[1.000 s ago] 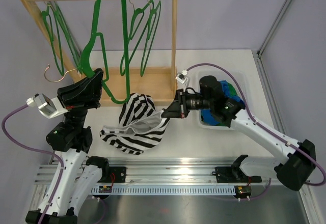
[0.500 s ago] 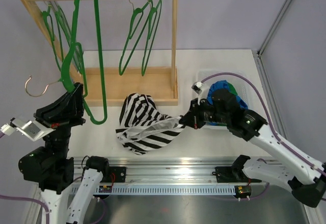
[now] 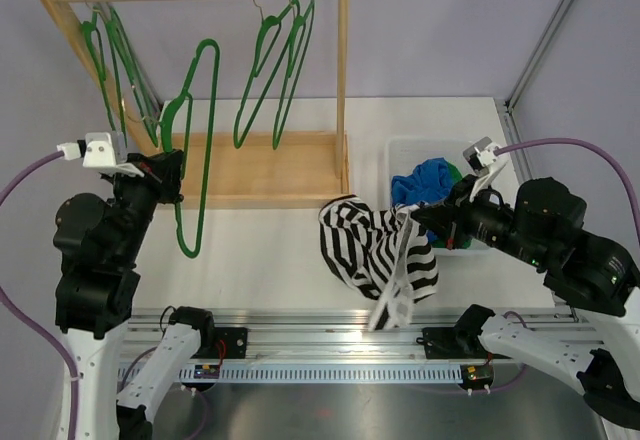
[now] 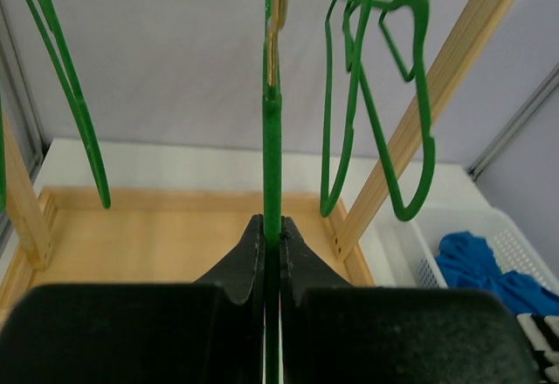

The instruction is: Remove the tank top from the hanger

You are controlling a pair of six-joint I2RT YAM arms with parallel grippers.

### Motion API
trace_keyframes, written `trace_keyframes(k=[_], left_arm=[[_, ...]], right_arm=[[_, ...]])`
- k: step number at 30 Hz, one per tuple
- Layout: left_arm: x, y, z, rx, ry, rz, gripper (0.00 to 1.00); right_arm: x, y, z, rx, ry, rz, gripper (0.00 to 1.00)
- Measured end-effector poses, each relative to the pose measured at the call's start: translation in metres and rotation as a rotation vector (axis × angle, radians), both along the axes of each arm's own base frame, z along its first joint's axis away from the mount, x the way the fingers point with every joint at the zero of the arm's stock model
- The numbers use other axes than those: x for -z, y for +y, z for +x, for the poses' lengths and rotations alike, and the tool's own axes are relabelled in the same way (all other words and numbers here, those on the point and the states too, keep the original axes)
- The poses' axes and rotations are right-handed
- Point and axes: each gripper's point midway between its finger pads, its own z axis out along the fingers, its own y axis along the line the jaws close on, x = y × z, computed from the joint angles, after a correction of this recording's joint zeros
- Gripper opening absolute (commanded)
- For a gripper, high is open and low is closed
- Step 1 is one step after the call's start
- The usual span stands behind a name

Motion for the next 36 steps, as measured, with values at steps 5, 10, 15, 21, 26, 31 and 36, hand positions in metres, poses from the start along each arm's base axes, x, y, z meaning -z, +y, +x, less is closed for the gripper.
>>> trace_keyframes(k=[5,10,15,21,26,31,36], left_arm=[[0.012,-0.002,0.014,0.002,0.114,0.034,0.00],[-0.006,-0.004,0.025,0.008,0.158,0.064,0.00],[-0.026,-0.006,0.043,0.009,0.177,0.105,0.00],[-0.036,-0.014,0.068,0.043,0.236,0.149,0.00],[-0.014,-0.021,0.085,0.079,0.347,0.183,0.00],[-0.017,-0.026,0.111,0.094,0.383,0.208,0.00],[-0.023,-0.030,0.139,0.095,0.371,0.223,0.00]], right_arm=[[0.008,0.022,-0.002,-0.097,0.017,0.009,0.17],[0.093,0.066,0.024,-0.150,0.204,-0.104,0.06],[0.164,0.093,0.032,-0.174,0.397,-0.174,0.39],[0.160,0.110,0.045,-0.160,0.392,-0.117,0.92],[0.152,0.113,0.051,-0.135,0.372,-0.083,0.94],[0.133,0.106,0.054,-0.098,0.321,-0.048,0.96],[0.109,0.096,0.048,-0.088,0.265,0.004,0.99]])
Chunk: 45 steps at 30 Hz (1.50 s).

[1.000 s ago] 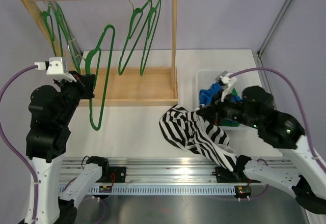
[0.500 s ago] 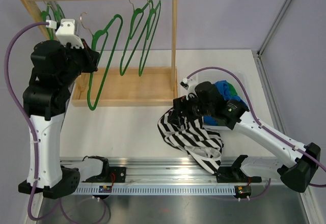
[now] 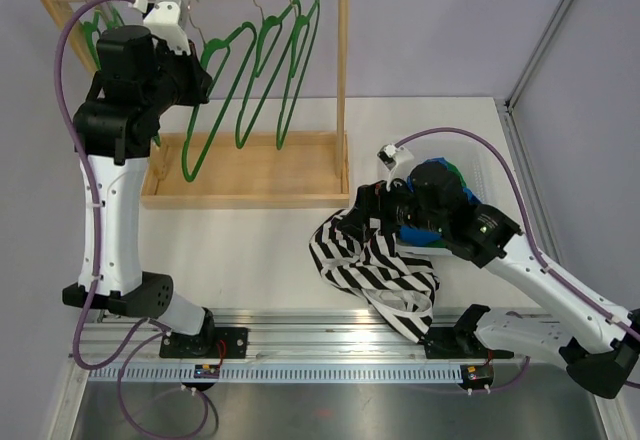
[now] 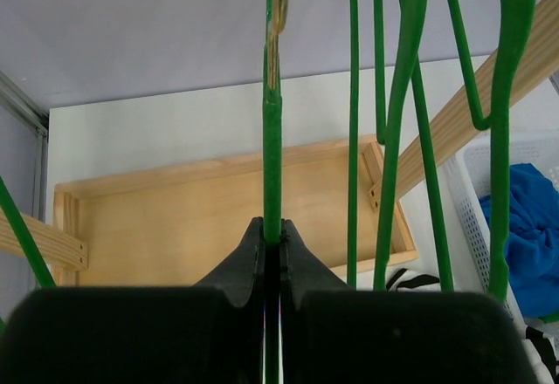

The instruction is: Remove the tank top from the hanger

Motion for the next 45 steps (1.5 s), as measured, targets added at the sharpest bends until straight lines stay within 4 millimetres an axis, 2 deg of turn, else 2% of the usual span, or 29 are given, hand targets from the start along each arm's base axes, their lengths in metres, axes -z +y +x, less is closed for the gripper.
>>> trace_keyframes(k=[4,7,16,23,26,29,31,32,33,36,39,40,42,45], left_arm=[[-0.002,-0.005,0.024,0.003,-0.022,-0.004,0.00],[-0.005,-0.010,0.043,0.013,-0.055,-0.016,0.00],[-0.022,-0.019,0.082,0.027,-0.157,-0.029,0.00],[0.001,-0.034,0.102,0.055,-0.116,0.006,0.01],[0.013,-0.047,0.104,0.076,-0.093,0.040,0.04],[0.014,-0.054,0.102,0.087,-0.094,0.052,0.08],[0.014,-0.053,0.102,0.079,-0.100,0.059,0.17],[0.015,-0.051,0.101,0.072,-0.099,0.065,0.25],[0.018,-0.048,0.100,0.063,-0.092,0.073,0.40],[0.027,-0.041,0.096,0.034,-0.060,0.084,0.66],[0.027,-0.036,0.086,0.011,-0.040,0.079,0.78],[0.025,-0.034,0.082,0.005,-0.040,0.074,0.99],[0.018,-0.030,0.071,-0.005,-0.047,0.064,0.99],[0.009,-0.023,0.045,-0.024,-0.055,0.038,0.99]], right_arm=[[-0.010,-0.006,-0.003,0.010,-0.027,0.023,1.00],[-0.010,-0.009,-0.006,0.011,-0.032,0.028,1.00],[0.038,-0.018,-0.015,0.023,0.051,-0.039,0.99],[0.054,-0.017,-0.018,0.023,0.089,-0.045,0.99],[0.059,-0.015,-0.020,0.008,0.107,-0.050,0.99],[0.067,-0.010,-0.020,-0.015,0.134,-0.067,0.99],[0.077,-0.008,-0.020,-0.025,0.155,-0.094,0.99],[0.082,-0.008,-0.019,-0.027,0.164,-0.110,0.99],[0.088,-0.007,-0.018,-0.027,0.172,-0.129,1.00],[0.106,-0.010,-0.013,-0.013,0.198,-0.199,1.00],[0.121,-0.013,-0.010,-0.003,0.221,-0.258,1.00],[0.127,-0.014,-0.009,-0.002,0.230,-0.277,1.00],[0.137,-0.015,-0.007,0.003,0.240,-0.312,1.00],[0.152,-0.014,-0.005,0.011,0.247,-0.370,1.00]])
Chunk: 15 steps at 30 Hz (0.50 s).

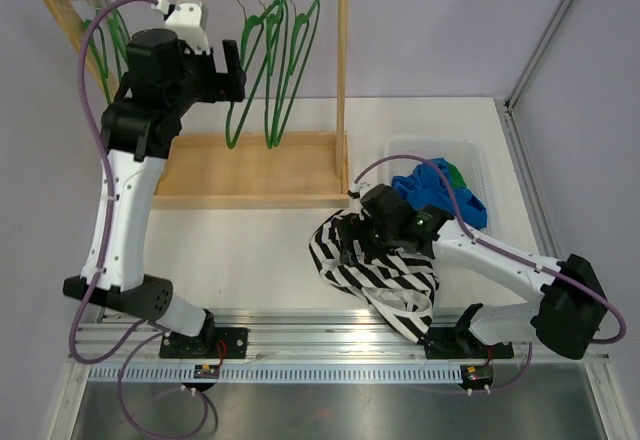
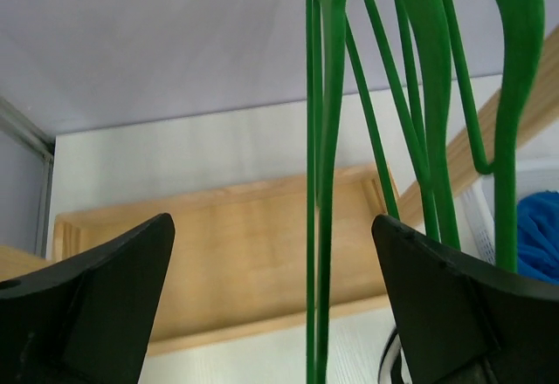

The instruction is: Remove the tank top from the hanger

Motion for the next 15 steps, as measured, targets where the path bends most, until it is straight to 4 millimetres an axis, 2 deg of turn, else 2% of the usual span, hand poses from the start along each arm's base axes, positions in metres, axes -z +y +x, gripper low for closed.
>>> trace_keyframes(k=[3,6,9,11,12,14,15], left_arm=[[0.001,0.011,-0.033,-0.031,0.002,-0.026,0.99],[0.012,0.025,-0.071,-0.066,0.006,-0.049,0.99],[0.021,0.041,-0.100,-0.119,-0.003,-0.062,0.99],[0.025,0.053,-0.118,-0.164,-0.021,-0.067,0.99],[0.027,0.059,-0.126,-0.186,-0.029,-0.069,0.99],[0.029,0.070,-0.141,-0.226,-0.052,-0.069,0.99],[0.029,0.074,-0.147,-0.239,-0.063,-0.069,0.99]], right_arm=[[0.019,0.000,0.004,0.006,0.001,-0.082,0.99],[0.043,-0.001,0.005,0.007,0.004,-0.177,0.99],[0.069,-0.004,0.002,0.002,0.023,-0.275,1.00],[0.085,-0.004,-0.001,-0.006,0.041,-0.324,0.96],[0.093,-0.004,-0.004,-0.013,0.054,-0.345,0.85],[0.108,-0.003,-0.006,-0.026,0.072,-0.377,0.72],[0.110,-0.001,-0.005,-0.028,0.067,-0.384,0.51]])
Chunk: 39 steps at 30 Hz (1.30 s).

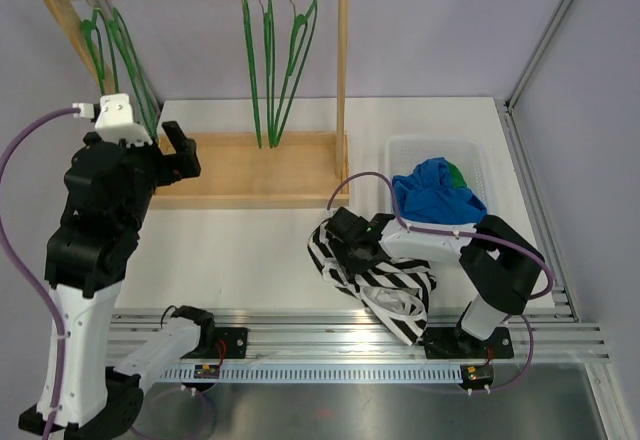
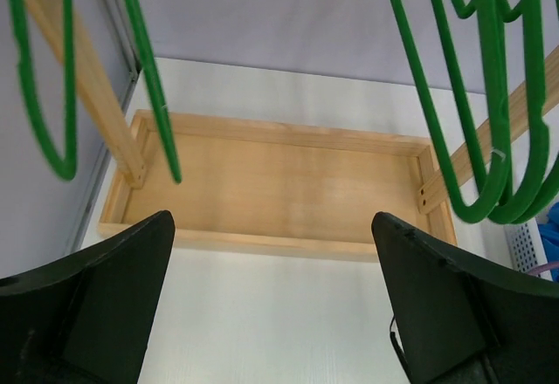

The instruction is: Remove the tank top from the hanger

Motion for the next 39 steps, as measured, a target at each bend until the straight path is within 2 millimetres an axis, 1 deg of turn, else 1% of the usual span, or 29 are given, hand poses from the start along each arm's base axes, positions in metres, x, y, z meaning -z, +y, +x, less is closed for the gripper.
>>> trace_keyframes(k=[1,2,3,4,5,6,9,12,14,16,19,20,21,22,24,27,29,31,33,36,39], left_arm=[[0.001,0.005,-0.007,-0.016,-0.012,0.001,0.99],[0.001,0.009,-0.013,-0.030,-0.027,0.001,0.99],[0.001,0.014,-0.020,-0.045,-0.044,0.002,0.99],[0.002,0.019,-0.026,-0.062,-0.058,0.006,0.99],[0.002,0.024,-0.032,-0.080,-0.073,0.011,0.99],[0.003,0.028,-0.035,-0.095,-0.085,0.015,0.99],[0.010,0.038,-0.042,-0.136,-0.121,0.040,0.99],[0.029,0.044,-0.044,-0.158,-0.117,0.063,0.99],[0.038,0.046,-0.045,-0.166,-0.115,0.070,0.99],[0.044,0.047,-0.045,-0.175,-0.116,0.076,0.99],[0.044,0.048,-0.043,-0.183,-0.126,0.076,0.99],[0.043,0.049,-0.042,-0.185,-0.130,0.075,0.99],[0.042,0.049,-0.041,-0.187,-0.136,0.074,0.99],[0.042,0.049,-0.041,-0.190,-0.141,0.075,0.99],[0.042,0.051,-0.040,-0.200,-0.148,0.076,0.99],[0.043,0.054,-0.042,-0.217,-0.149,0.079,0.99],[0.042,0.057,-0.044,-0.233,-0.157,0.077,0.99],[0.040,0.059,-0.046,-0.244,-0.165,0.075,0.99],[0.038,0.062,-0.049,-0.255,-0.175,0.072,0.99],[0.035,0.064,-0.051,-0.265,-0.190,0.068,0.99],[0.033,0.064,-0.051,-0.270,-0.197,0.066,0.99]], right_arm=[[0.000,0.002,0.001,-0.006,-0.005,-0.001,0.44],[0.000,0.004,0.001,-0.006,-0.006,0.004,0.34],[0.000,0.007,0.002,-0.007,-0.009,0.012,0.18],[0.000,0.011,0.002,-0.016,-0.012,0.020,0.07],[0.000,0.017,0.001,-0.021,-0.007,0.041,0.04],[-0.001,0.024,-0.001,-0.029,0.001,0.067,0.00],[-0.004,0.042,-0.010,-0.066,0.034,0.136,0.00],[-0.013,0.051,-0.014,-0.086,0.048,0.176,0.00],[-0.031,0.057,-0.010,-0.088,0.026,0.202,0.00],[-0.061,0.062,-0.002,-0.083,-0.025,0.238,0.00],[-0.125,0.068,0.015,-0.064,-0.149,0.319,0.00],[-0.151,0.068,0.021,-0.051,-0.202,0.349,0.00],[-0.181,0.063,0.028,-0.031,-0.267,0.368,0.00],[-0.202,0.060,0.032,-0.018,-0.312,0.389,0.00],[-0.249,0.047,0.041,0.021,-0.414,0.413,0.00],[-0.306,0.024,0.051,0.078,-0.541,0.423,0.00],[-0.337,0.005,0.059,0.121,-0.618,0.408,0.00],[-0.358,-0.017,0.068,0.165,-0.675,0.377,0.00],[-0.371,-0.038,0.077,0.208,-0.716,0.340,0.00],[-0.383,-0.074,0.093,0.281,-0.768,0.262,0.00],[-0.386,-0.107,0.108,0.339,-0.806,0.176,0.00]])
